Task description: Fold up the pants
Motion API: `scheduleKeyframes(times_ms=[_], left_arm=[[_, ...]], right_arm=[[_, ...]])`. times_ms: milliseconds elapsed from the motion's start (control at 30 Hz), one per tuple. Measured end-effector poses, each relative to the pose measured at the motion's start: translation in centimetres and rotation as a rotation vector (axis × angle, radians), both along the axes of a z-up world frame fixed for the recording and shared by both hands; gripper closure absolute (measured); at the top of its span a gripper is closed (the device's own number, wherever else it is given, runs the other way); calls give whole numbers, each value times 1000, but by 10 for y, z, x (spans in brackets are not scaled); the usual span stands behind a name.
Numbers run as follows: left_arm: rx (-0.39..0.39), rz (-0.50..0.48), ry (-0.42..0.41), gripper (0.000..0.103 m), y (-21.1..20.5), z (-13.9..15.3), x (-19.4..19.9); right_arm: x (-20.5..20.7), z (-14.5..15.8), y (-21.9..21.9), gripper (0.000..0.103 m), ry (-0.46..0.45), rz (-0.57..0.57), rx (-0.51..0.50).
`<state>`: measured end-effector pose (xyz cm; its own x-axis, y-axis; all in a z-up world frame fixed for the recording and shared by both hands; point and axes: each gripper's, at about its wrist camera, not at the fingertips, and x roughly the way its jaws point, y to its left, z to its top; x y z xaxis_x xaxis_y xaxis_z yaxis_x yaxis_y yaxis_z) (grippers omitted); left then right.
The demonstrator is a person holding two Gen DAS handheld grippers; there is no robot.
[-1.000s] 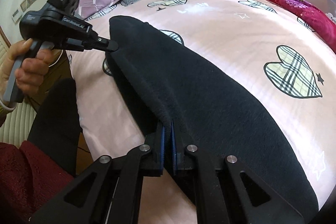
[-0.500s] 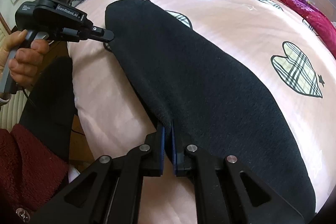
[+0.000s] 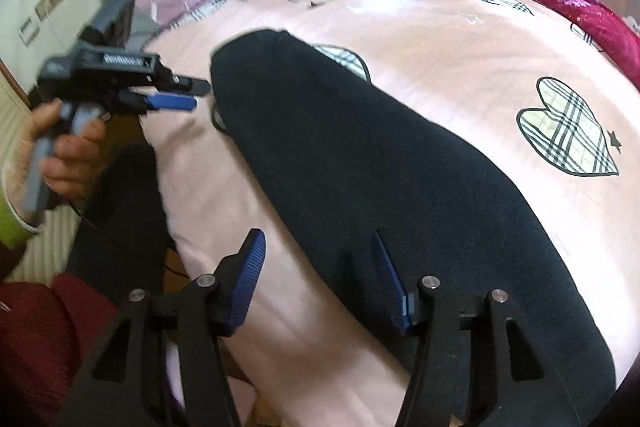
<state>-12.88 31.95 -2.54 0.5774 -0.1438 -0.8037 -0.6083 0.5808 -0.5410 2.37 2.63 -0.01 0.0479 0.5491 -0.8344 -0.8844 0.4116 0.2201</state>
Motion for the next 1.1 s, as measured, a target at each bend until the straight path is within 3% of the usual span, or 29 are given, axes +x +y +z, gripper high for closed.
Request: scheduleKeyframes(times_ms=[167,367,533,633,767,933,1033,1100], left_arm=[[8,44,50,44,14,-5,10],[-8,82,72,44,29,-15,21],[-24,94,66,46,35,-26,26],[-7,80,64,49,35,-31,30],[10,59,53,62,34,-36,37],[32,67,45,63,32,-42,42],[72,39,43,75,26,-41,49],[95,17,26,89,24,-39,53]], right_arm=[[21,11,0,46,46,-78,71],[82,15,-1,46,111,-258,133],[134,-3,15,48,171,-325,91],[152,-24,35,55,226,-275,19],[154,-52,61,67,221,-164,-112],[137,-70,81,73,249,-31,-173],[132,-70,82,83,224,4,-183],[128,-68,81,87,217,9,-183]])
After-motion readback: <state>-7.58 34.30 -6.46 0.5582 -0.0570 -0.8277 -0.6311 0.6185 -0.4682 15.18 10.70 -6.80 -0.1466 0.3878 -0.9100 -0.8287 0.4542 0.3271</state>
